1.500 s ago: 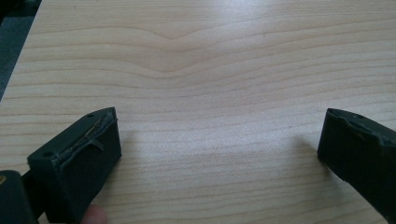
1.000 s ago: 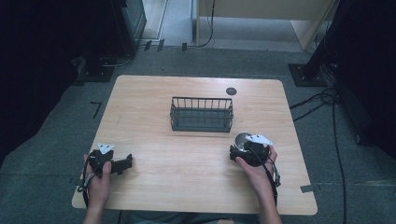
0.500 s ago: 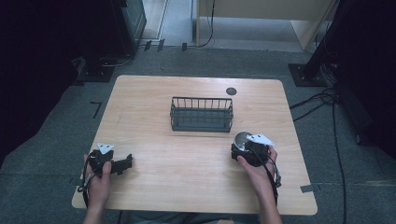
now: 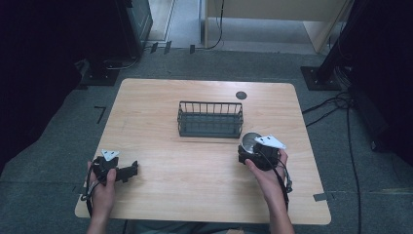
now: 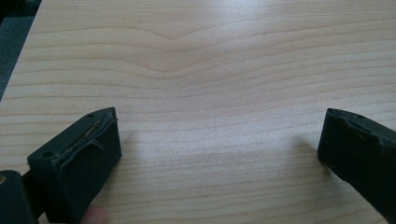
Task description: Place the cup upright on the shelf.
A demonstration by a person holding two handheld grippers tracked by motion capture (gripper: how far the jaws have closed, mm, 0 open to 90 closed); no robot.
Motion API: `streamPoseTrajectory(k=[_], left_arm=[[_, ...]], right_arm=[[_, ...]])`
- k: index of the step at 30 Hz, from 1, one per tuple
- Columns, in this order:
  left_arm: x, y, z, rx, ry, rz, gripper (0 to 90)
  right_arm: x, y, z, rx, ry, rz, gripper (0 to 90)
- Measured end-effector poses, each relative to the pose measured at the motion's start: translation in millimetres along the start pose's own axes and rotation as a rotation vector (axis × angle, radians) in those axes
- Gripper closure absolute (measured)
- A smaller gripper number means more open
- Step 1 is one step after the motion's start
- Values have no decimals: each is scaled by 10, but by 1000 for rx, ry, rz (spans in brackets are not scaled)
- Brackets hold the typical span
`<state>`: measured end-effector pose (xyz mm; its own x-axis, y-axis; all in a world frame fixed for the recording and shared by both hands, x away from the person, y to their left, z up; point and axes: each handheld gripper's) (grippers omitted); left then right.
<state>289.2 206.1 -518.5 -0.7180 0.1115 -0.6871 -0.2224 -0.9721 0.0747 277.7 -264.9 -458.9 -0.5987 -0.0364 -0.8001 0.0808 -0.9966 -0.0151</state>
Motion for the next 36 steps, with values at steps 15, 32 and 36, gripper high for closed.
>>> streamPoseTrajectory(k=[15,32,36], left_arm=[[0,0,0,0,0,0,0],[0,0,0,0,-1,0,0],[0,0,0,0,0,0,0]], right_arm=[[-184,-131,35,-23,37,29,180],[-333,-259,62,-30,171,77,181],[-364,-289,58,-33,203,79,181]])
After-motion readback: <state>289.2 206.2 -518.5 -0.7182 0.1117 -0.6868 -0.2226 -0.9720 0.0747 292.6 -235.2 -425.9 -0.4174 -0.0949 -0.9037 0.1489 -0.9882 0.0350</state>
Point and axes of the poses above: each handheld gripper's, and its own axes: z roughly backward along the jaws, x roughly out of its underside, y roughly to its right, and after that the axes turned 7 degrees about x, right-handed
